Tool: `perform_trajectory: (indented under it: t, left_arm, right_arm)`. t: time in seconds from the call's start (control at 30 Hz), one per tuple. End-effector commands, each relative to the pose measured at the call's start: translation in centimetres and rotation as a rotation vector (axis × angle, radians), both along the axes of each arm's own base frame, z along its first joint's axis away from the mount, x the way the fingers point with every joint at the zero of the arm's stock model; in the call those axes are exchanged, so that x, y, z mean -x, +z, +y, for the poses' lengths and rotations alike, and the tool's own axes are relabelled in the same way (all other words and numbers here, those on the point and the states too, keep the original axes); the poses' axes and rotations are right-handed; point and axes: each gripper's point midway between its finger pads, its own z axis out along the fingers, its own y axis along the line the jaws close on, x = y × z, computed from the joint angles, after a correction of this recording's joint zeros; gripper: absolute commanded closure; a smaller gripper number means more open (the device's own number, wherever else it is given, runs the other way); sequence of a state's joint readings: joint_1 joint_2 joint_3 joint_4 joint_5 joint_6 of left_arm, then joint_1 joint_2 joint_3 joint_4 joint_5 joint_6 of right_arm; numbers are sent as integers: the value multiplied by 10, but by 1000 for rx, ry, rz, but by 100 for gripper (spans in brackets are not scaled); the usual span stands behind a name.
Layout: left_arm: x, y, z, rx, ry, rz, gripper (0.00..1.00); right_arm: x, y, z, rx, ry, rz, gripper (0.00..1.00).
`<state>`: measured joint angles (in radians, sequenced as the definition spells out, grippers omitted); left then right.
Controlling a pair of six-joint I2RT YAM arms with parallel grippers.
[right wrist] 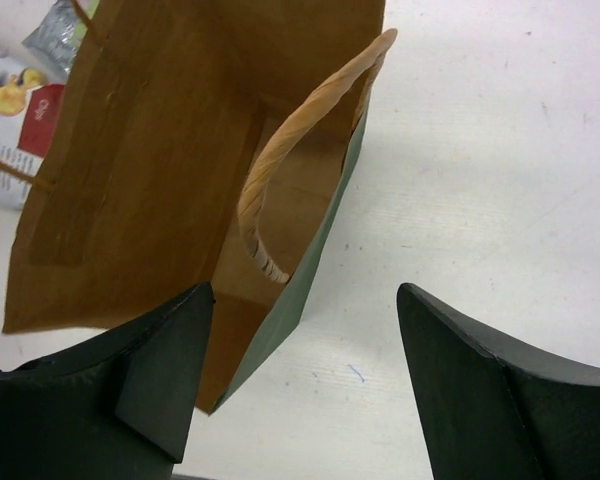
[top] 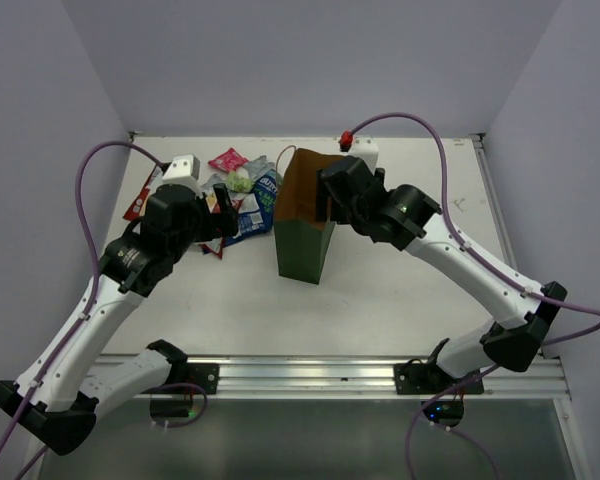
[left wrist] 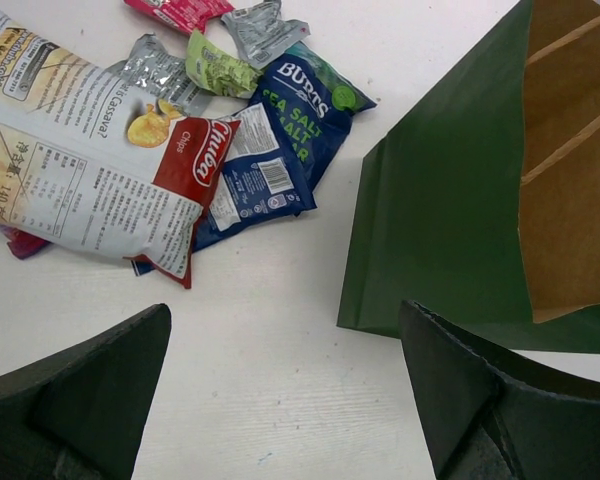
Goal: Place the snacks into the paper bag
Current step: Adjust the paper bag at the center of the board.
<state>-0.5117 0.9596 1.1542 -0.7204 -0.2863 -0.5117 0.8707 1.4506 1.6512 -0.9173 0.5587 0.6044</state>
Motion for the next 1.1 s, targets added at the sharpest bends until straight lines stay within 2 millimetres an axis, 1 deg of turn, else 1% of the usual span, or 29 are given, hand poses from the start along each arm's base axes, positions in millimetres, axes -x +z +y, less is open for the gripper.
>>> perform_trajectory:
  t: [0.0,0.1,0.2,0.3,0.33,0.4,0.57,0.7,0.73,0.9,0.93,1.07]
  left_arm:
    - [-2,12,10,-17,34,-48,0]
    - [-1,10,14,-34,46,-45,0]
    - [-1,9,15,-43,46,-43,0]
    - [-1,8,16,-51,47,-42,0]
    - [-1,7,16,-55,47,-41,0]
    - [-1,6,17,-60,48,-38,0]
    - [0,4,18,-66,48,-37,0]
    - [1,4,20,-75,52,-39,0]
    - [1,4,21,-77,55,-39,0]
    - [2,4,22,-83,56,-41,0]
    - [1,5,23,-84,59,-41,0]
    - [3,4,23,-85,61,-41,0]
  right_arm:
    - [-13,7,-3,0,-113,-58,23]
    - [-17,3,-1,22,-136,-67,25]
    - [-21,-5,2,33,-148,-63,26]
    - [-24,-7,5,30,-159,-74,30]
    - [-25,-7,5,33,-164,-77,34]
    - [-27,-8,6,36,-173,-86,37]
    - [-32,-9,9,38,-184,-99,52]
    - [-34,-15,10,41,-194,-101,58]
    - [-34,-16,10,40,-198,-103,61]
    - [-37,-22,12,42,-208,-101,64]
    - [-37,-22,12,43,-209,-103,68]
    - [-37,-24,8,70,-212,-104,75]
